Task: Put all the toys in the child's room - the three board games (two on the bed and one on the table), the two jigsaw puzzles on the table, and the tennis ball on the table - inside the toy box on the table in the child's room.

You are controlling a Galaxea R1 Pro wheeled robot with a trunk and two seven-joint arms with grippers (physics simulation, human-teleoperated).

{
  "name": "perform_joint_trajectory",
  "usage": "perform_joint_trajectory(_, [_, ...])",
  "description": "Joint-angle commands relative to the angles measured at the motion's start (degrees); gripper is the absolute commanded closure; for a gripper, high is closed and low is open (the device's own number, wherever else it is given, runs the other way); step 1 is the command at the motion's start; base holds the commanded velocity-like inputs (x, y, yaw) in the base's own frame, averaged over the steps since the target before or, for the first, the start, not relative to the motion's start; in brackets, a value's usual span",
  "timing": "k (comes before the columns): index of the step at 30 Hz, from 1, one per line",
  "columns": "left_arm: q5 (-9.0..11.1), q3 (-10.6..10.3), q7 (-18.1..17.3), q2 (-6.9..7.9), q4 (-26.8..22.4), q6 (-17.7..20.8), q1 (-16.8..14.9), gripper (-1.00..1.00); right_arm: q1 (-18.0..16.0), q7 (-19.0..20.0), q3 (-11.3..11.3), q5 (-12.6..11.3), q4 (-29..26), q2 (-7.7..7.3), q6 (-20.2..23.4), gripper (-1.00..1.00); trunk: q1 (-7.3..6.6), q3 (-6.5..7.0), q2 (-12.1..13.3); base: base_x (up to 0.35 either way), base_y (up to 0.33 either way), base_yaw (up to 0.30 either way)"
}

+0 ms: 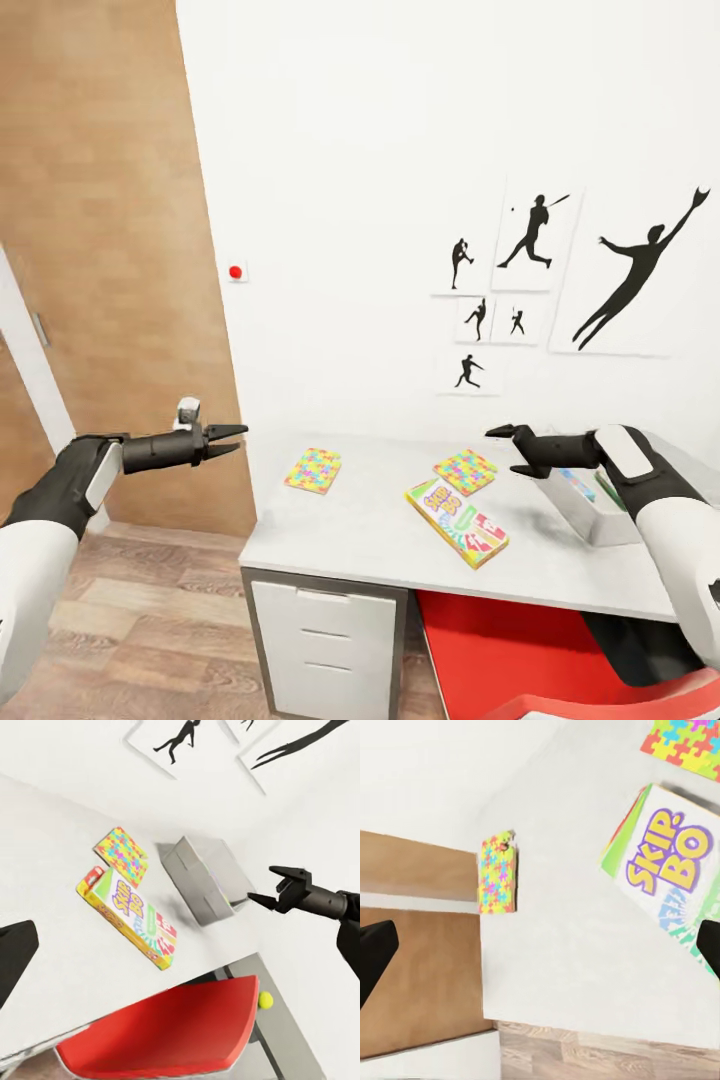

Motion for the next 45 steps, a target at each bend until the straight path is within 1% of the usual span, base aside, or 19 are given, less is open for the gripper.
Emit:
perform_joint_trajectory(1, [-0.4,0.0,-0.1,0.38,0.0,0.1,0.2,-1.00,0.0,0.2,-0.2,0.4,-0.6,0.05,0.3,-1.00,0.02,-0.03,-0.1,0.000,0.000,0.237])
perform_joint_trajectory(3, [-2.8,0.1,0.0,1.60,0.2,-0.7,0.8,-1.00,0.1,0.1,-0.1,0.3,-3.2,0.46,0.3,-1.00,0.02,0.09,-0.1,0.000,0.000,0.237])
perform_joint_trajectory(5, [-4.7,0.2,0.1,2.27,0.7,-1.6,1.5,-1.00,0.6,0.1,-0.1,0.3,-5.0,0.92,0.3,-1.00,0.02,0.21,-0.1,0.000,0.000,0.237])
perform_joint_trajectory(8, [-7.2,0.6,1.6,3.01,2.8,-6.4,3.5,-1.00,3.0,0.1,-0.1,0.1,-9.1,1.56,0.3,-1.00,0.02,0.39,-0.1,0.000,0.000,0.236])
perform_joint_trajectory(9, [-7.7,0.7,3.7,3.14,4.1,-8.7,4.0,-1.00,4.3,0.1,0.0,0.0,-11.0,1.70,0.3,-1.00,0.02,0.45,-0.1,0.000,0.000,0.237])
perform_joint_trajectory(11, [-7.9,0.7,6.5,3.21,6.0,-10.2,4.3,-1.00,6.0,0.1,-0.1,-0.1,-13.2,1.80,0.3,-1.00,0.02,0.56,-0.1,0.000,0.000,0.237])
perform_joint_trajectory(12, [-8.0,0.8,9.7,3.25,8.3,-11.3,4.5,-1.00,7.8,0.2,-0.1,-0.2,-15.8,1.85,0.3,-1.00,0.02,0.61,-0.1,0.000,0.000,0.238])
perform_joint_trajectory(13, [-8.0,0.8,10.8,3.24,9.0,-11.8,4.5,-1.00,8.3,0.2,-0.1,-0.2,-16.6,1.86,0.3,-1.00,0.02,0.65,-0.1,0.000,0.000,0.238])
perform_joint_trajectory(14, [-8.0,0.8,13.8,3.17,10.9,-13.6,4.6,-1.00,9.8,0.2,-0.2,-0.2,-18.3,1.88,0.3,-1.00,0.02,0.69,-0.1,0.000,0.000,0.238])
perform_joint_trajectory(17, [-7.9,0.9,18.5,2.86,13.8,-17.1,4.7,-1.00,11.5,0.2,-0.5,-0.1,-19.6,1.83,0.3,-1.00,0.02,0.79,-0.1,0.000,0.000,0.238])
perform_joint_trajectory(21, [-7.8,0.8,20.4,2.58,15.0,-20.0,5.4,-1.00,12.8,0.1,-0.5,0.0,-20.1,1.84,0.3,-1.00,0.02,0.91,-0.1,0.002,0.000,0.239])
perform_joint_trajectory(24, [-7.8,0.8,21.8,2.32,15.7,-26.1,7.1,-1.00,13.0,0.0,-0.5,0.1,-20.2,1.88,0.3,-1.00,0.02,1.00,-0.1,0.040,0.000,0.238])
perform_joint_trajectory(26, [-7.9,0.9,24.5,2.16,15.9,-29.1,7.6,-1.00,13.1,0.0,-0.4,0.1,-20.2,1.89,0.3,-1.00,0.02,1.06,-0.1,0.064,0.000,0.238])
perform_joint_trajectory(28, [-7.9,0.8,29.8,1.97,16.0,-30.5,7.8,-1.00,13.2,-0.2,-0.4,0.2,-20.2,1.93,0.3,-1.00,0.02,1.12,-0.1,0.037,0.000,0.238])
perform_joint_trajectory(29, [-7.9,0.8,31.4,1.92,16.0,-30.7,7.8,-1.00,13.2,-0.2,-0.4,0.2,-20.2,1.94,0.3,-1.00,0.02,1.15,-0.1,0.023,0.000,0.239])
perform_joint_trajectory(32, [-7.9,0.8,41.2,1.79,16.0,-31.6,7.9,-1.00,13.3,-0.3,-0.3,0.2,-20.3,1.99,0.2,-1.00,0.02,1.24,-0.1,0.010,0.000,0.239])
perform_joint_trajectory(34, [-7.9,0.8,46.3,1.76,16.0,-32.3,7.9,-1.00,13.5,-0.4,-0.3,0.3,-20.3,2.25,0.1,-1.00,0.02,1.30,-0.1,0.003,0.000,0.239])
perform_joint_trajectory(38, [-8.0,0.7,50.1,1.66,16.0,-33.4,7.9,-1.00,13.6,-0.5,-0.2,0.6,-20.4,3.47,0.1,-1.00,0.02,1.41,-0.1,0.005,0.006,0.232])
perform_joint_trajectory(45, [-8.3,0.5,51.1,1.47,16.0,-33.9,8.1,-1.00,14.2,-0.7,-0.5,0.7,-20.3,4.00,-1.2,-1.00,0.02,1.45,-0.1,0.097,0.162,0.068])
